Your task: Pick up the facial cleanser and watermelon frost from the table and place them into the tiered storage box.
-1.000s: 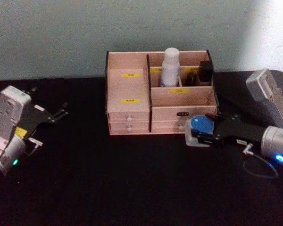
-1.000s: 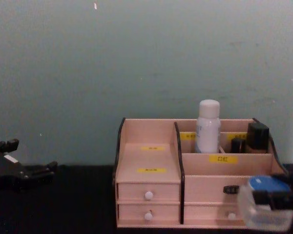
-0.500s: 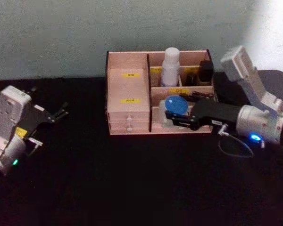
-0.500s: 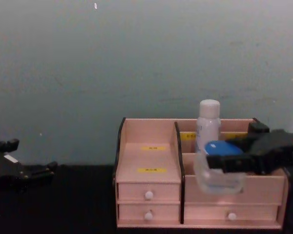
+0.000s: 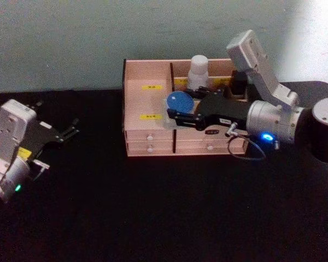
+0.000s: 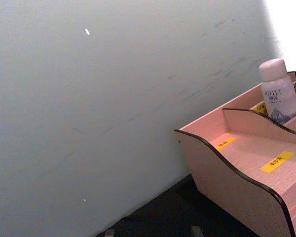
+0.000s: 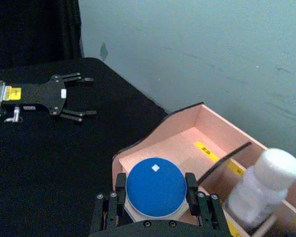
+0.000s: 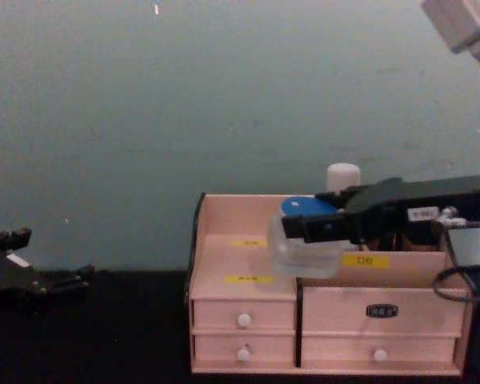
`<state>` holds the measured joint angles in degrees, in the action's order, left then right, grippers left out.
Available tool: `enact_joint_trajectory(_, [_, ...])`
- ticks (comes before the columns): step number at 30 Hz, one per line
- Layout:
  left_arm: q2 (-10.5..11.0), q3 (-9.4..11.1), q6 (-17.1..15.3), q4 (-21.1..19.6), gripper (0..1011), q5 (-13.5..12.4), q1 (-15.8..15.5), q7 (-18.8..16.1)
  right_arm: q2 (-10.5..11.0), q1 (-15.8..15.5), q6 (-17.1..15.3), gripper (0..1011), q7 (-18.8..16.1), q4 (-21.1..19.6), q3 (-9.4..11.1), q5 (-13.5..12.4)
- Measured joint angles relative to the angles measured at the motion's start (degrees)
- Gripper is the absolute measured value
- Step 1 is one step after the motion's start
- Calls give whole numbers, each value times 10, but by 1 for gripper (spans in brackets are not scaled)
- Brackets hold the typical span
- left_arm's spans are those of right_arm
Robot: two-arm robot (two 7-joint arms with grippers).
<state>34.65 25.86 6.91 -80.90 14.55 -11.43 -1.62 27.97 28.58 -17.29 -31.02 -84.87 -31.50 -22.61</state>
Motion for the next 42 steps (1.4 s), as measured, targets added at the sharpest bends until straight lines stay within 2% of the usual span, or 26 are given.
enact_joint_trajectory(21, [0,0,0,0,1001,0,0,0,-70,80,10,708,-17,119,-36,7])
enact_joint_trajectory(26, [0,0,0,0,1001,0,0,0,-81,94,11,708,-21,146,-40,9])
enact_joint_trajectory(30, [0,0,0,0,1001,0,0,0,-97,113,15,708,-26,185,-45,12])
enact_joint_trajectory(42, [0,0,0,0,1001,0,0,0,-123,140,19,708,-32,241,-49,19])
